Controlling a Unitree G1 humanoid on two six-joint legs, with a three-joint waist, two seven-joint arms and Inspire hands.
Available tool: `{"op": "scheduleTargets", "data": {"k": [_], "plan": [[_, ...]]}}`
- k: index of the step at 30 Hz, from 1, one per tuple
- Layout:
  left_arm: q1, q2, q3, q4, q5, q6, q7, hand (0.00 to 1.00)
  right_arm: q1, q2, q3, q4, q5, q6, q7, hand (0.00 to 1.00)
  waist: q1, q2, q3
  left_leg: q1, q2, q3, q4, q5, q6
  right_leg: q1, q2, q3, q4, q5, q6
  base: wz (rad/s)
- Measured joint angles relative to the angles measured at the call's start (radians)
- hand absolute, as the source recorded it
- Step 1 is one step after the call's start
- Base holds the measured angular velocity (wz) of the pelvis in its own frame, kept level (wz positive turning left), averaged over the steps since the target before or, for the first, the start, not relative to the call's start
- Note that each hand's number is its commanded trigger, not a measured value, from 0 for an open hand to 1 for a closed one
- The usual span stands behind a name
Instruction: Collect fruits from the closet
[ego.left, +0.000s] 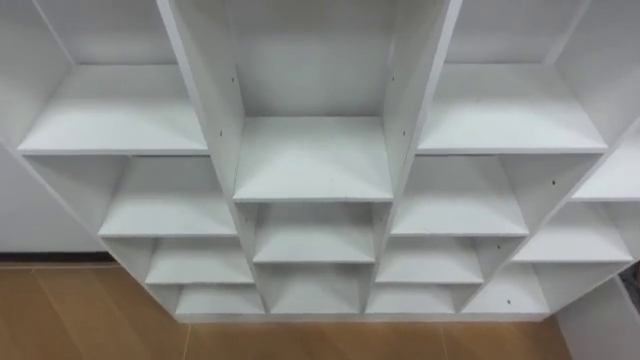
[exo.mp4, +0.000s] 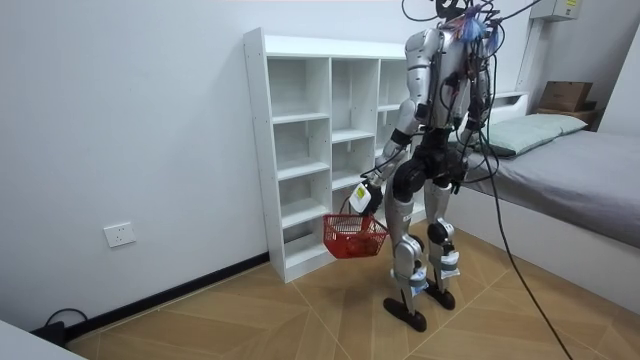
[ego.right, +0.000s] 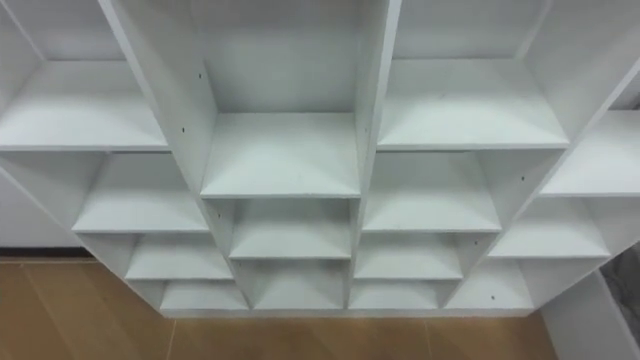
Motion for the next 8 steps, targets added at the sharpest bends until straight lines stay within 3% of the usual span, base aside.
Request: {"op": "scheduleTargets", "data": {"k": [3, 8], "plan": [[-0.001, -0.004, -0.001, 0.027, 0.051, 0.048, -0.004, 1.00, -0.002, 0.000, 0.002, 0.017, -0.052, 0.054, 0.009, 0.00, -0.004, 0.004, -0.0004, 0.004, 0.001, 0.000, 0.002, -0.003, 0.000, 0.010, 0.000, 0.000, 0.001, 0.000, 0.001, 0.00], [0.000, -0.010, -0.001, 0.032, 0.109, 0.090, -0.013, 1.00, -0.022, 0.000, 0.001, 0.022, -0.125, 0.098, 0.022, 0.00, -0.014, 0.010, 0.0010, 0.005, 0.003, -0.002, 0.016, -0.010, 0.001, 0.017, 0.001, 0.001, 0.004, 0.000, 0.001, 0.00]]}}
